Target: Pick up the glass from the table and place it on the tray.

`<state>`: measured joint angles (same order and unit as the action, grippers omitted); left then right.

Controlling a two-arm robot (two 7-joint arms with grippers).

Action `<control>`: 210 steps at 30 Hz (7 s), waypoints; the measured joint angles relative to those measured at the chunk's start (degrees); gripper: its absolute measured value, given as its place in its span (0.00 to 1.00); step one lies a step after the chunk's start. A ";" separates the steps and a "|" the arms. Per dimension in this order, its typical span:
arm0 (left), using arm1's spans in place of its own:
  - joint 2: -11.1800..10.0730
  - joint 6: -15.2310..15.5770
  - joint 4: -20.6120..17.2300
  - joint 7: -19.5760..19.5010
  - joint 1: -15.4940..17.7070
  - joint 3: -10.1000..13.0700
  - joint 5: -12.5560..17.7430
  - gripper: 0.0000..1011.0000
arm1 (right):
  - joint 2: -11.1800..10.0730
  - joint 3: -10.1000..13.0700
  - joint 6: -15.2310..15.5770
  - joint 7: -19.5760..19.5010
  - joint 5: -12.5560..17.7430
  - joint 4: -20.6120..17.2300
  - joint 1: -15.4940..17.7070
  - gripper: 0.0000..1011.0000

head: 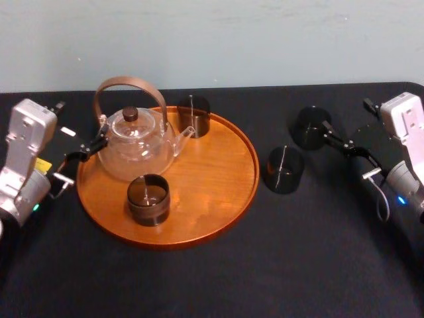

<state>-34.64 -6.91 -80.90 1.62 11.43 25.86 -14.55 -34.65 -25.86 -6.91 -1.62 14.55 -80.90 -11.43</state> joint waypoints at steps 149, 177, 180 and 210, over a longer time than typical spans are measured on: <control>0.00 0.00 0.00 0.00 0.00 0.00 0.00 1.00 | 10.13 5.40 4.43 27.44 3.84 6.86 0.83 0.99; 0.00 0.00 0.00 0.00 0.00 0.00 0.00 1.00 | 10.65 5.32 4.34 28.14 3.62 7.85 0.15 0.89; 0.00 0.00 0.00 0.00 0.00 0.00 0.00 1.00 | 10.64 5.32 4.33 28.13 3.62 7.84 0.16 0.89; 0.00 0.00 0.00 0.00 0.00 0.00 0.00 1.00 | 11.00 2.18 7.68 28.85 2.57 -1.37 -0.36 0.89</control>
<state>-34.65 -6.91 -80.90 1.62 11.43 25.86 -14.55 -23.65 -23.68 0.78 27.24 17.11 -82.28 -11.79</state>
